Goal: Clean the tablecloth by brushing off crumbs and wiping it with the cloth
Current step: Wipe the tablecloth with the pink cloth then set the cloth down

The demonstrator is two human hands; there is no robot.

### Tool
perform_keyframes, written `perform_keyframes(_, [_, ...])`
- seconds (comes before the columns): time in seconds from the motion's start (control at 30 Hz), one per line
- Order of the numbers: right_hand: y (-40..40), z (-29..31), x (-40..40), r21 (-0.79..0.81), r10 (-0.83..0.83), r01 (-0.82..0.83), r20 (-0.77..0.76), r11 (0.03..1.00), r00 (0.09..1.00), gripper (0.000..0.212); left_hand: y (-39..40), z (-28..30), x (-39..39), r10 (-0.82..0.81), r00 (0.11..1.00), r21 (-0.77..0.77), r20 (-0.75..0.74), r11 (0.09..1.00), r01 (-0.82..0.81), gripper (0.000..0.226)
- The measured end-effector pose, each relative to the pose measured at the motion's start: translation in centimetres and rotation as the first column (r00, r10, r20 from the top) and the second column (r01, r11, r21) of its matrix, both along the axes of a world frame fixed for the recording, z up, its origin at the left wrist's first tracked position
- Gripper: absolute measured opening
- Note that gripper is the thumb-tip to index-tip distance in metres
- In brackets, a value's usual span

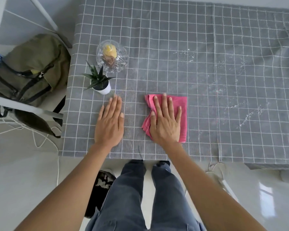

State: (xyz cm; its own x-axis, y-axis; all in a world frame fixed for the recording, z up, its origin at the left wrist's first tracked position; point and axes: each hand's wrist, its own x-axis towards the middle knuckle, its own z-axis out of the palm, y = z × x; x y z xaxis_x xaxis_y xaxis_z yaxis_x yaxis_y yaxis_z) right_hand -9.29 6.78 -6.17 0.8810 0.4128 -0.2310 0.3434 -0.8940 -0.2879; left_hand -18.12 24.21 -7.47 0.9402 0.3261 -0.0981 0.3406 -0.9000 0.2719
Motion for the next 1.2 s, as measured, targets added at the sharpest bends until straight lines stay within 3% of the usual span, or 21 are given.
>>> perform_keyframes(0.13, [2.8, -0.3, -3.3, 0.009, 0.179, -0.179, 0.018, 0.984, 0.984, 0.054, -0.1, 0.1, 0.2, 0.008, 1.000, 0.020, -0.010, 1.000, -0.008, 0.055])
perform_keyframes(0.3, [-0.6, -0.4, -1.8, 0.000, 0.270, -0.270, 0.057, 0.963, 0.961, 0.053, -0.1, 0.1, 0.1, 0.012, 1.000, -0.001, -0.009, 1.000, -0.012, 0.055])
perform_keyframes(0.57, [-10.1, 0.0, 2.6, -0.039, -0.066, 0.068, 0.037, 0.997, 0.997, 0.053, 0.3, 0.0, 0.1, 0.003, 1.000, -0.006, -0.008, 1.000, -0.003, 0.055])
perform_keyframes(0.7, [-9.4, -0.4, 2.9, -0.052, -0.113, 0.116, 0.044, 0.992, 0.993, 0.055, 0.2, -0.2, 0.9, 0.078, 0.997, 0.008, -0.028, 0.997, -0.078, 0.057])
perform_keyframes(0.8, [-10.8, 0.0, 2.4, -0.056, -0.156, 0.158, 0.040, 0.986, 0.987, 0.055, -4.0, 0.6, 2.4, 0.024, 0.999, -0.071, -0.032, 0.997, -0.026, 0.057])
perform_keyframes(1.03, [-6.4, 0.2, -0.5, 0.005, 0.075, -0.075, 0.035, 0.997, 0.997, 0.053, -7.7, 0.2, 4.3, -0.039, 0.999, 0.004, -0.010, 0.999, 0.040, 0.057])
perform_keyframes(1.2, [-9.5, -0.3, 0.6, 0.029, 0.133, -0.135, 0.047, 0.990, 0.990, 0.053, -7.8, 0.1, 4.2, -0.052, 0.999, 0.026, 0.001, 0.998, 0.052, 0.055])
